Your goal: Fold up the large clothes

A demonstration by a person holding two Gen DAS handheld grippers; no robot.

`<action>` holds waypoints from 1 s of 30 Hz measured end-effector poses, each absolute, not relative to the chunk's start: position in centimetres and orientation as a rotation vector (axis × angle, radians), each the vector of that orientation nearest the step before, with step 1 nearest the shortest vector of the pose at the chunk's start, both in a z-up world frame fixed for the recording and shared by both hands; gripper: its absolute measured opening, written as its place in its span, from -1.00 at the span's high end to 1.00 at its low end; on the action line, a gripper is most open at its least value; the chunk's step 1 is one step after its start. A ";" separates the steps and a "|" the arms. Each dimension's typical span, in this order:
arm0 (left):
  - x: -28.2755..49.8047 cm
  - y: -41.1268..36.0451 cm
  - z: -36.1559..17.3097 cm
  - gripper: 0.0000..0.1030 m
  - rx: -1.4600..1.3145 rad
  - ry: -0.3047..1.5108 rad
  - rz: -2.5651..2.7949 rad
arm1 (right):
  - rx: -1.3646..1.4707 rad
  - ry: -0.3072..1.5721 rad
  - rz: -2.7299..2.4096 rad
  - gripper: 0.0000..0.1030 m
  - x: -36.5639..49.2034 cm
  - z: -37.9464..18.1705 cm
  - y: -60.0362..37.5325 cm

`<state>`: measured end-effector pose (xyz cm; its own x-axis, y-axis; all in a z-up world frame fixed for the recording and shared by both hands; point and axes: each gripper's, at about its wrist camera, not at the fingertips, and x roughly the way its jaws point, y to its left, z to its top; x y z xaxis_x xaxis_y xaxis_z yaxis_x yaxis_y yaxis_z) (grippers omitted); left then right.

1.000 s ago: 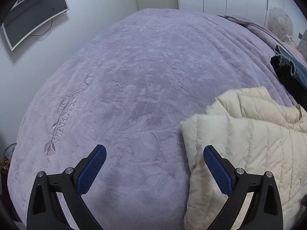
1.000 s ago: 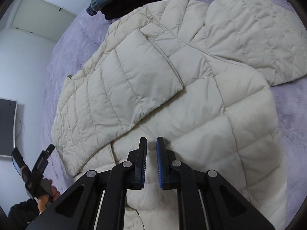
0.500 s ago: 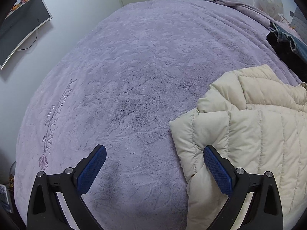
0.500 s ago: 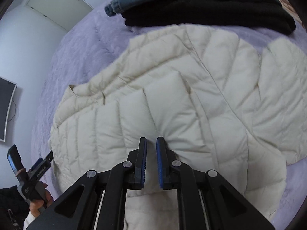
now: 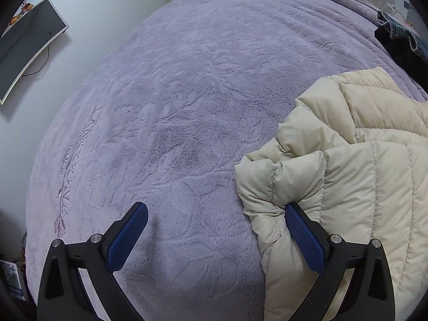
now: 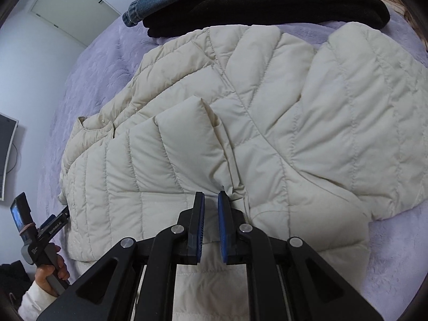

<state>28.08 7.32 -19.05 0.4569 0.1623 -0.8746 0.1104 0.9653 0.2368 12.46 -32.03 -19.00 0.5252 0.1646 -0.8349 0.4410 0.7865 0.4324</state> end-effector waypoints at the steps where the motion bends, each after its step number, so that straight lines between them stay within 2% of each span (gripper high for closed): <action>1: 28.1 7.3 -18.8 -0.99 0.277 1.102 0.035 | 0.671 1.027 -0.181 0.78 12.2 -18.8 -32.1; 4: 27.9 7.4 -17.4 -0.99 0.277 1.104 0.033 | 0.681 1.027 -0.176 0.77 11.3 -17.8 -32.4; 6: 27.4 7.6 -16.0 -0.99 0.265 1.097 0.025 | 0.695 1.021 -0.161 0.63 10.4 -17.1 -32.5; 7: 27.1 7.6 -15.3 -0.99 0.257 1.093 0.019 | 0.699 1.019 -0.150 0.37 10.1 -16.7 -32.5; 8: 26.7 7.6 -14.5 -0.99 0.249 1.088 0.014 | 0.703 1.015 -0.138 -0.01 9.7 -16.3 -32.4; 10: 25.7 7.5 -12.8 -0.99 0.240 1.076 0.000 | 0.704 1.006 -0.117 -0.28 8.9 -15.5 -32.1; 15: 22.3 5.8 -9.5 -0.99 0.231 1.061 -0.056 | 0.724 1.022 -0.071 -0.32 7.2 -14.1 -31.5; 18: 20.0 4.3 -8.1 -0.99 0.211 1.070 -0.103 | 0.733 1.025 -0.049 -0.51 6.2 -13.5 -31.1; 25: 14.2 -0.6 -6.9 -0.99 0.186 1.130 -0.204 | 0.745 1.039 -0.020 -0.59 3.2 -12.7 -31.0; 27: 12.8 -2.2 -6.9 -0.99 0.178 1.151 -0.233 | 0.737 1.046 -0.019 -0.68 2.3 -12.7 -31.5; 29: 11.6 -3.9 -6.9 -0.99 0.186 1.158 -0.249 | 0.734 1.056 -0.014 -0.99 1.6 -12.8 -31.9; 30: 11.1 -4.7 -7.0 -0.99 0.186 1.163 -0.255 | 0.733 1.053 -0.014 -1.00 1.1 -12.8 -32.3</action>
<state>11.09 -4.72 -6.95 0.3730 -0.1016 -0.9223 0.2933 0.9559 0.0133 1.09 -32.31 -12.78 0.5171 0.3253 -0.7917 0.3467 0.7660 0.5413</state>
